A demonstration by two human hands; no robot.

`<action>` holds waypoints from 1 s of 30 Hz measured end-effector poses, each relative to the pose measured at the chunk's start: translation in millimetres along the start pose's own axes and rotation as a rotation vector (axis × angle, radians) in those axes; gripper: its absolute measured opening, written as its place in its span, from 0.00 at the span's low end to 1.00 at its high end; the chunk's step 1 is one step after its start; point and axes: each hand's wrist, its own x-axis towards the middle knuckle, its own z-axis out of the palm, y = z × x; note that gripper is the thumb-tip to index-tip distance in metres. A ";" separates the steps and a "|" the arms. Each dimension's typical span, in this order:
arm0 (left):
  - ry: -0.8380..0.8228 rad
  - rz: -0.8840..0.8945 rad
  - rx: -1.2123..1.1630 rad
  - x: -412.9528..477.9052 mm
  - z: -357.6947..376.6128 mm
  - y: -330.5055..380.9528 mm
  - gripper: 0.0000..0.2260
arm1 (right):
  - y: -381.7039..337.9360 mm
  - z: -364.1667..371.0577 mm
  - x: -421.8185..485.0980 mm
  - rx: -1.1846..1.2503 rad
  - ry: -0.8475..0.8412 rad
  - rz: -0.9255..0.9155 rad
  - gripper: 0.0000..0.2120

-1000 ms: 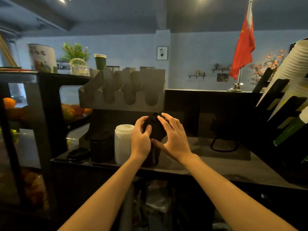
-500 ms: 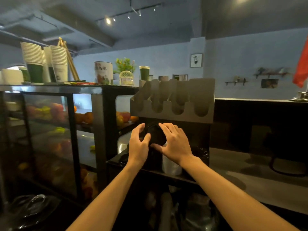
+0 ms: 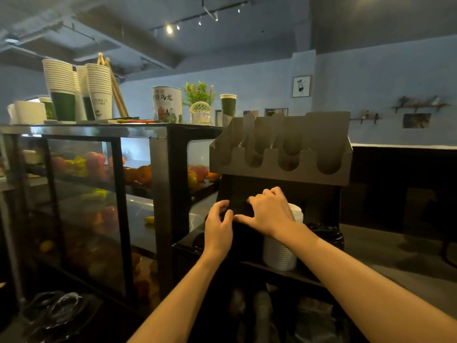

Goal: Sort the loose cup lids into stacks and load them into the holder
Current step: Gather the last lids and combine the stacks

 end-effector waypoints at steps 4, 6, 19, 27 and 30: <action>0.002 -0.006 0.014 4.6 4.6 -8.7 0.10 | -6.8 0.0 5.7 -0.060 -0.097 -0.034 0.35; -0.003 -0.009 0.048 6.3 7.4 -14.8 0.09 | -7.0 1.0 8.3 -0.078 -0.142 -0.042 0.35; 0.101 0.023 0.116 6.9 16.7 -25.2 0.05 | -17.9 -5.6 21.5 -0.137 -0.266 -0.093 0.20; 0.055 0.005 0.123 18.9 14.7 -35.5 0.04 | -15.4 -0.5 30.8 0.008 -0.319 -0.049 0.20; 0.052 -0.015 0.098 18.9 15.8 -35.6 0.05 | -14.6 -4.1 28.2 0.038 -0.330 -0.057 0.19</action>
